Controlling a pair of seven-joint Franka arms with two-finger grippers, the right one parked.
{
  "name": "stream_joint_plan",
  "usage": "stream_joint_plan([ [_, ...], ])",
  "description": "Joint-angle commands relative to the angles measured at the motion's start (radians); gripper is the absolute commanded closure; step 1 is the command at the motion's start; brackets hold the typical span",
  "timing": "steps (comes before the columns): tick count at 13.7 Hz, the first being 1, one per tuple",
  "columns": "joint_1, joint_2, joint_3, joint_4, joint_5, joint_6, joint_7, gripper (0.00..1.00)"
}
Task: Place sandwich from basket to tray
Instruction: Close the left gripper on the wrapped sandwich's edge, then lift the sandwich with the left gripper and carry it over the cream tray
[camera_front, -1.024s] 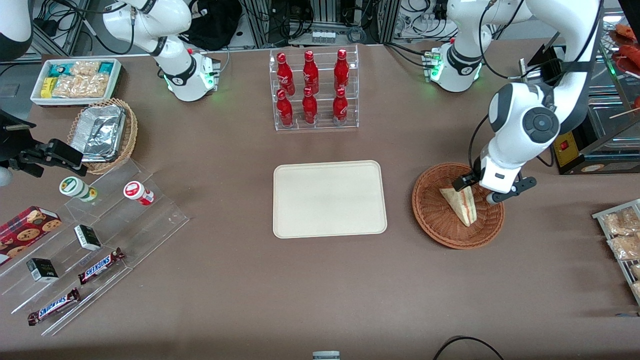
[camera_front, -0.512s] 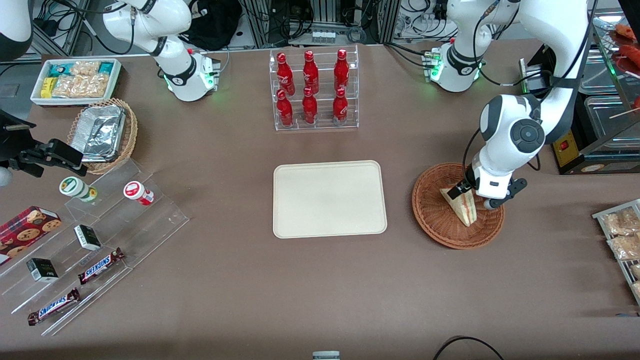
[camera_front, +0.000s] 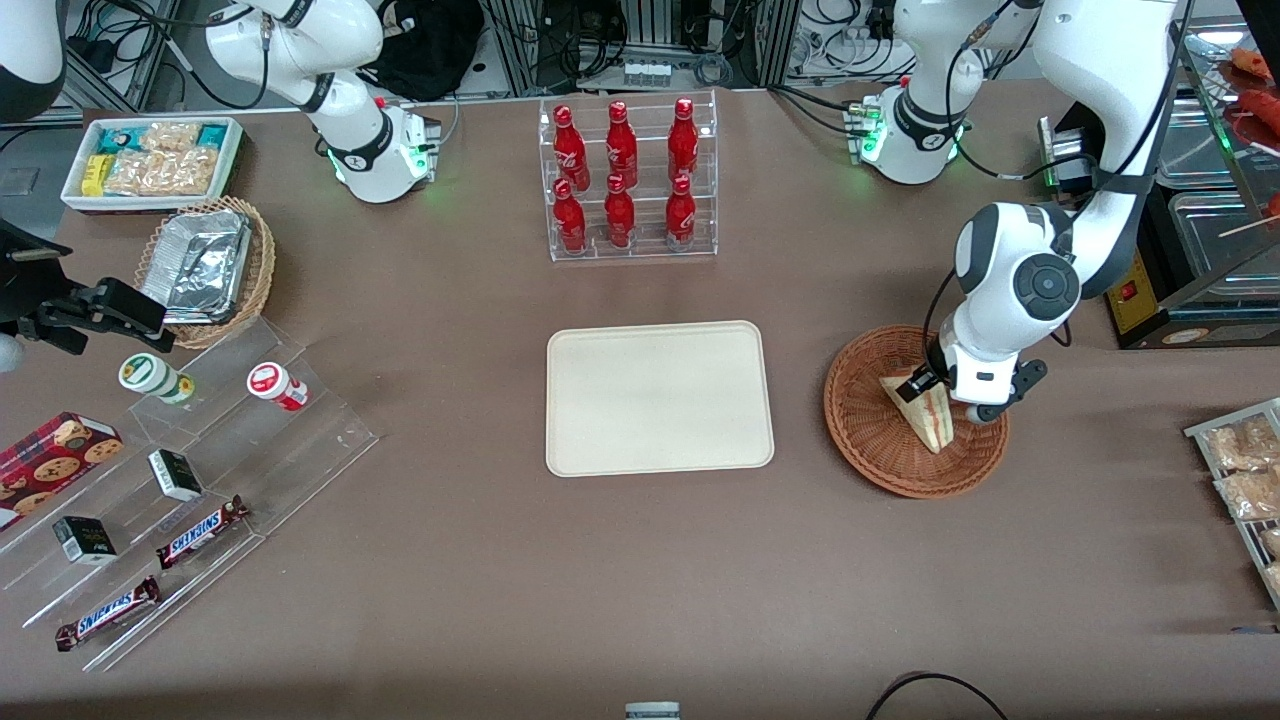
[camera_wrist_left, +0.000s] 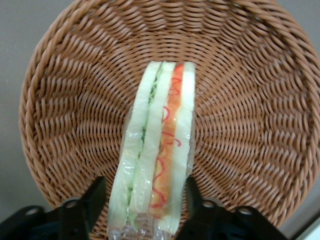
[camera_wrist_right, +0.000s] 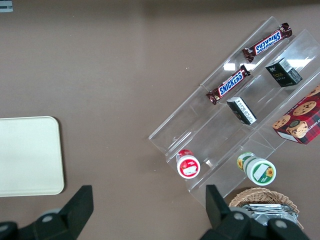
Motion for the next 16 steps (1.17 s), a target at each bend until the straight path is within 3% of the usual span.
stream_joint_plan([
  [1, -0.007, -0.004, -0.002, 0.005, 0.005, 0.011, -0.069, 0.93],
  [4, -0.006, -0.028, -0.002, 0.053, 0.005, -0.07, -0.044, 0.94],
  [9, -0.052, -0.016, -0.011, 0.32, 0.005, -0.495, 0.083, 0.94],
  [12, -0.143, -0.002, -0.028, 0.341, 0.003, -0.5, 0.128, 0.97],
  [16, -0.281, 0.128, -0.03, 0.491, 0.002, -0.506, 0.116, 0.97],
])
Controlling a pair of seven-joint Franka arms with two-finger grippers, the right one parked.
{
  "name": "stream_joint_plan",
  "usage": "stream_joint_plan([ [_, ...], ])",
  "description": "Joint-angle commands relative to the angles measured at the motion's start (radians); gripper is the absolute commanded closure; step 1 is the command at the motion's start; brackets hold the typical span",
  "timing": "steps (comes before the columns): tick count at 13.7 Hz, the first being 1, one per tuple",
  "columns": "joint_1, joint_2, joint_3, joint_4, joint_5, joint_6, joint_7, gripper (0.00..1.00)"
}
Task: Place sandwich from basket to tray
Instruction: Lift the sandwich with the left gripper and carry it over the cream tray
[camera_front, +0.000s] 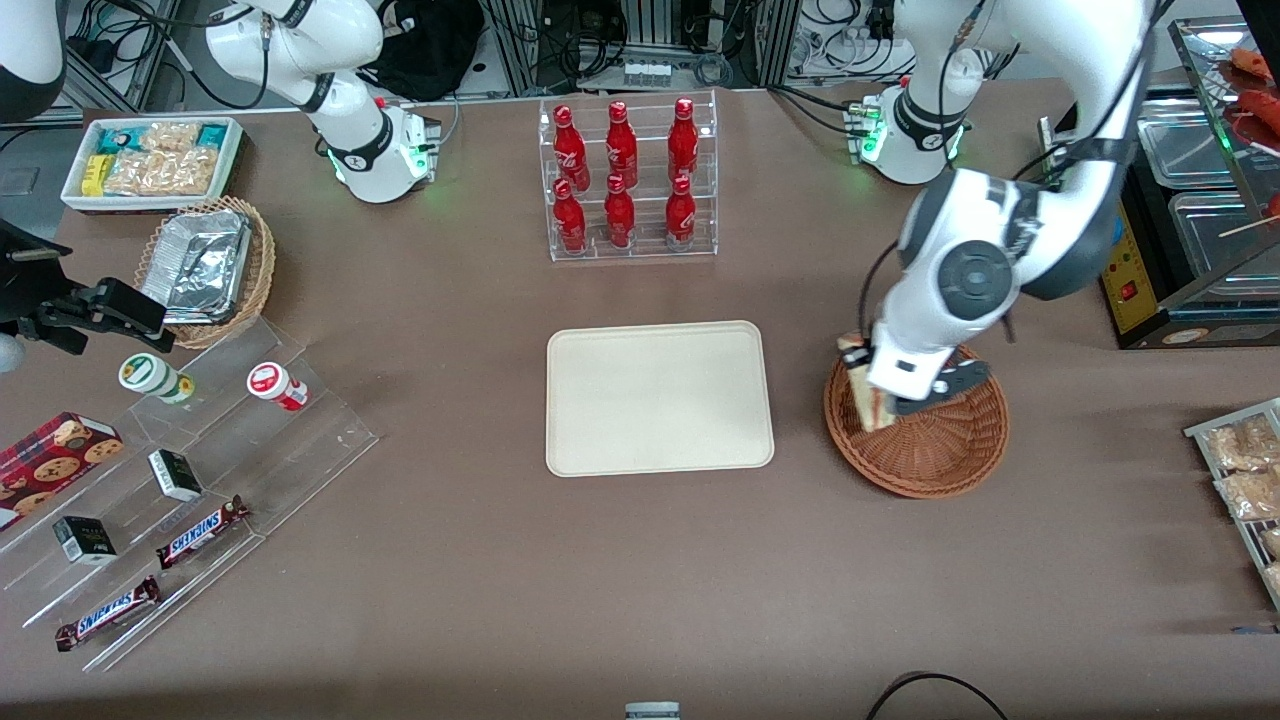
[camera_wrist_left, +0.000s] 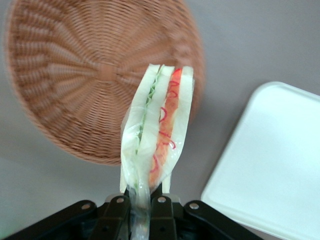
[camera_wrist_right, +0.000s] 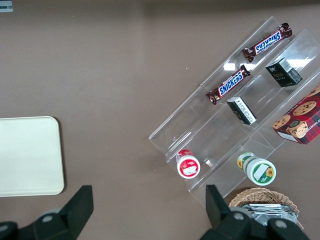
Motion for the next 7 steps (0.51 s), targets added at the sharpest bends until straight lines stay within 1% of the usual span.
stream_joint_plan([
  [1, -0.085, 0.13, 0.009, 0.154, 0.0, -0.021, -0.002, 0.97],
  [3, -0.143, 0.199, 0.009, 0.221, -0.011, -0.012, -0.008, 0.97],
  [5, -0.185, 0.276, 0.009, 0.302, -0.008, -0.006, -0.063, 0.97],
  [7, -0.249, 0.354, 0.01, 0.385, -0.005, -0.004, -0.118, 0.97],
])
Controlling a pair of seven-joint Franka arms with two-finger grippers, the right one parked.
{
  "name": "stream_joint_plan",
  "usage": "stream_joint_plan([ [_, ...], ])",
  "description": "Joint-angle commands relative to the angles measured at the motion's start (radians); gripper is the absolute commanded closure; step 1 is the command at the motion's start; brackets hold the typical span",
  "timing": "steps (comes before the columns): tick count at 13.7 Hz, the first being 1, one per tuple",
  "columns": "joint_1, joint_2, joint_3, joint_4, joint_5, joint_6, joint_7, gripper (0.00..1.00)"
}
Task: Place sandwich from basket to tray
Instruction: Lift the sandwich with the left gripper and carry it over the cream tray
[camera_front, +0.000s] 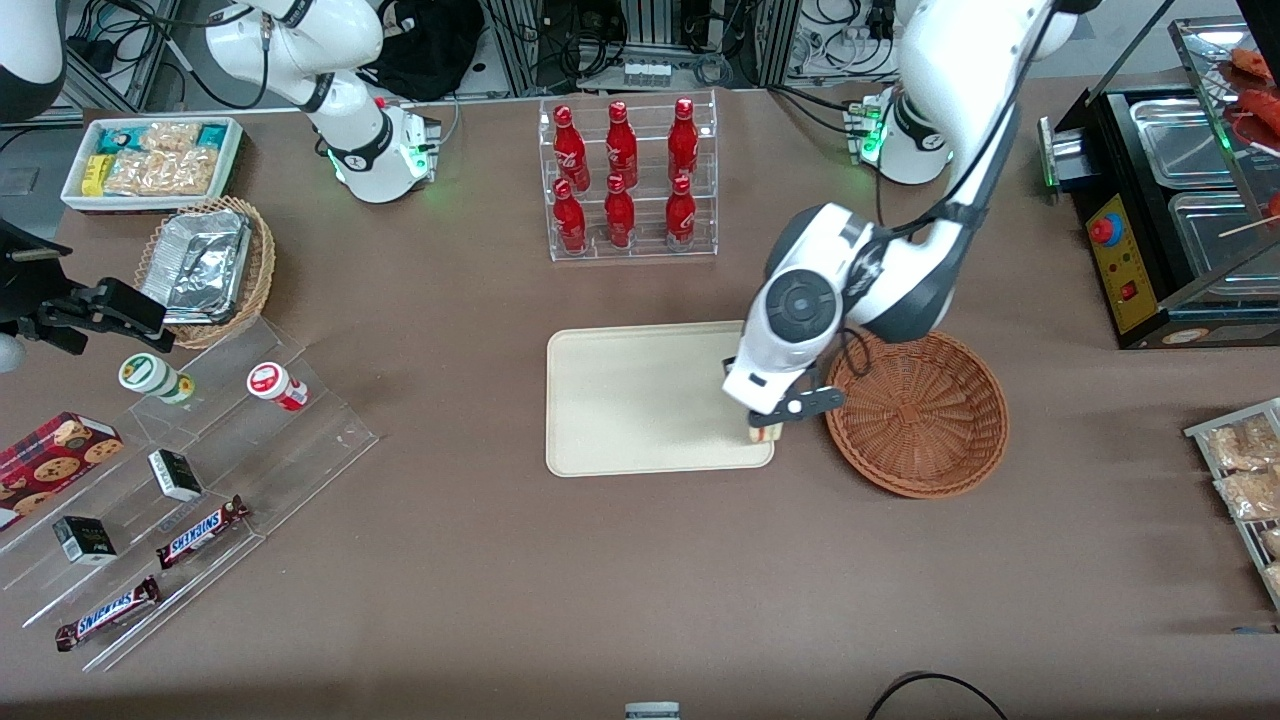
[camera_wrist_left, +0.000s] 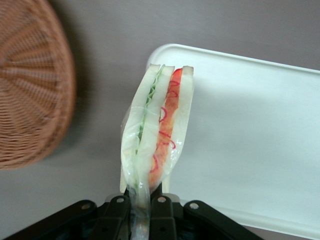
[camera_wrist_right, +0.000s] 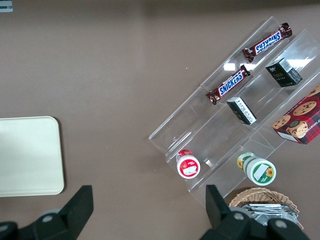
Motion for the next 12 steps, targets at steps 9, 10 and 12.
stream_joint_plan([
  [9, -0.197, 0.202, 0.016, 0.197, 0.008, 0.147, -0.268, 0.97],
  [10, -0.206, 0.204, 0.016, 0.197, 0.01, 0.147, -0.291, 0.97],
  [12, -0.224, 0.202, 0.018, 0.194, 0.034, 0.147, -0.325, 0.97],
])
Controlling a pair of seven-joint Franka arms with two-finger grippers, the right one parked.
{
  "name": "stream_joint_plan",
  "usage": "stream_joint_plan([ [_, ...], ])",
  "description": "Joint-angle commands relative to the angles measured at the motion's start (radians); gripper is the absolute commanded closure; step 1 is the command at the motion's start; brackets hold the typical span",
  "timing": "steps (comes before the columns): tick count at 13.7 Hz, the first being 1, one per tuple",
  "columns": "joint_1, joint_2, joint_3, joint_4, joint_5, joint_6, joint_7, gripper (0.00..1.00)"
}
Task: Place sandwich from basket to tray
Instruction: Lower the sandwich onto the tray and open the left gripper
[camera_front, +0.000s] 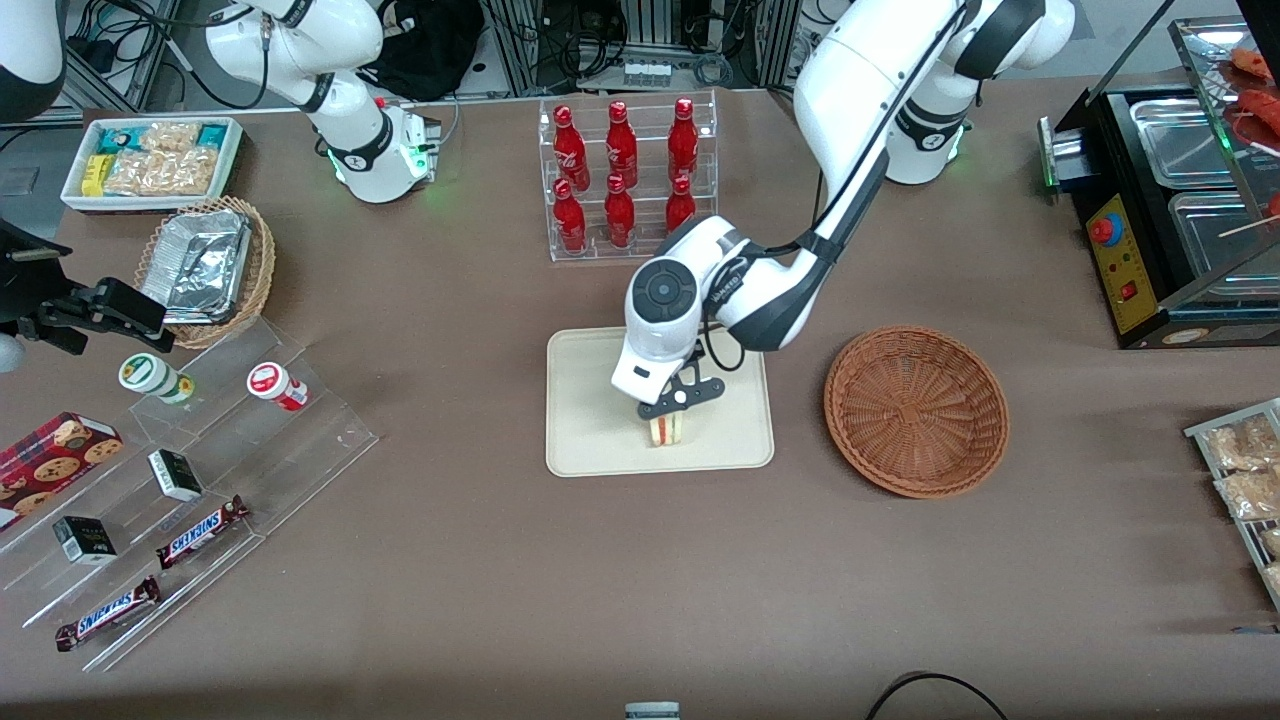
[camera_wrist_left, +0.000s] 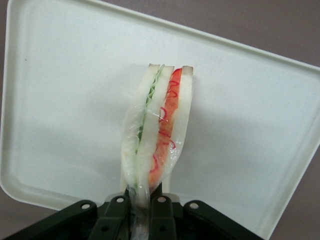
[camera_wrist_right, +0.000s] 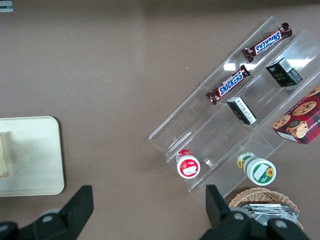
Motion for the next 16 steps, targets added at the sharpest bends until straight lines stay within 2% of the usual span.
stream_joint_plan([
  [1, -0.034, 0.008, 0.016, 0.02, 0.033, -0.005, -0.065, 0.97],
  [7, -0.049, 0.034, 0.014, 0.017, 0.029, 0.002, -0.076, 0.96],
  [8, -0.049, 0.044, 0.014, 0.019, 0.027, 0.004, -0.102, 0.95],
  [9, -0.049, 0.044, 0.014, 0.019, 0.03, 0.005, -0.117, 0.89],
  [10, -0.047, 0.043, 0.013, 0.019, 0.024, 0.005, -0.119, 0.55],
  [11, -0.044, 0.041, 0.014, 0.02, 0.023, 0.005, -0.11, 0.01],
  [14, -0.043, -0.009, 0.017, 0.022, 0.038, -0.01, -0.108, 0.0],
  [16, -0.037, -0.07, 0.02, 0.026, 0.038, -0.092, -0.108, 0.0],
])
